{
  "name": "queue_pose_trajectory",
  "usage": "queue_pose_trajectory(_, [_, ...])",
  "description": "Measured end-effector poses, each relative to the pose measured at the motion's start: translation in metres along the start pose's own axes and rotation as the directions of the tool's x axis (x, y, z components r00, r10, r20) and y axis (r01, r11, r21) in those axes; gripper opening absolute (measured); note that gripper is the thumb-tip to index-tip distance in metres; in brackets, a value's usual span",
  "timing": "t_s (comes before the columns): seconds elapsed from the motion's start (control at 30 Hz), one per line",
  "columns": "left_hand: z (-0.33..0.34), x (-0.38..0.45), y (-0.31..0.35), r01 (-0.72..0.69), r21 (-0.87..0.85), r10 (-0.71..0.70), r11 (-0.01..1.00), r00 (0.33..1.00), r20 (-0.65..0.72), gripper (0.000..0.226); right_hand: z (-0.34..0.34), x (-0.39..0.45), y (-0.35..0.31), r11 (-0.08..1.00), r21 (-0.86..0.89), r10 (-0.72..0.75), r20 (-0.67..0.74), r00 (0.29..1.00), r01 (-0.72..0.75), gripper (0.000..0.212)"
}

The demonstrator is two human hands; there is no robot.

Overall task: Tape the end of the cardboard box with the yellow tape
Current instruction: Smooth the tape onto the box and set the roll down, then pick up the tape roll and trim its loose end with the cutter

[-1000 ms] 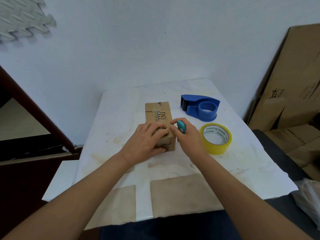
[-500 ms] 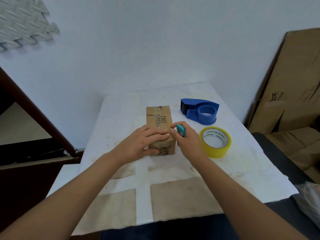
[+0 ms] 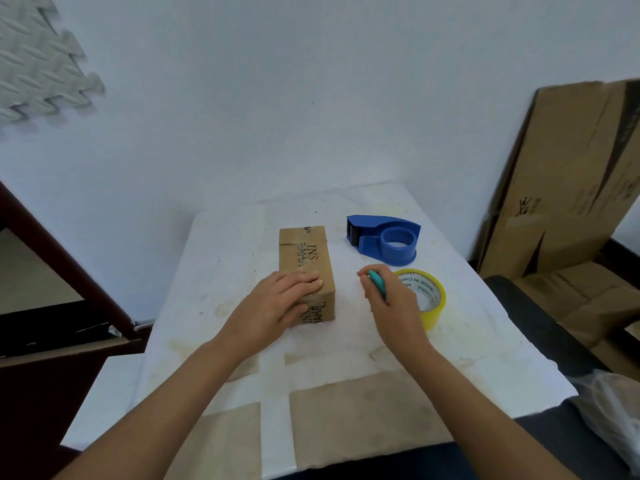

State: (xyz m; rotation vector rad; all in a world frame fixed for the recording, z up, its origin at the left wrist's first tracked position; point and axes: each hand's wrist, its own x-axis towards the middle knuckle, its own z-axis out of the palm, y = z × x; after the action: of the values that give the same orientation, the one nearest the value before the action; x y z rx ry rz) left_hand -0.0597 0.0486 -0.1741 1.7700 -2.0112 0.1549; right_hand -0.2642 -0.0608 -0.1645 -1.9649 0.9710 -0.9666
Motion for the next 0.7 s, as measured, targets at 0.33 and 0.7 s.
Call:
queue_pose_trajectory(0.33, [0.008, 0.03, 0.045, 0.162, -0.163, -0.178, 0.973, 0.98, -0.09, 0.047, -0.081, 0.011, 0.025, 0.798, -0.599, 0.274, 0.263, 0.925, -0.066, 0.039])
queue_pose_trajectory(0.7, [0.022, 0.08, 0.086, 0.567, -0.537, -0.53, 0.625, 0.813, 0.241, 0.055, -0.088, 0.003, 0.022, 0.909, -0.396, 0.234, 0.23, 0.945, -0.128, 0.029])
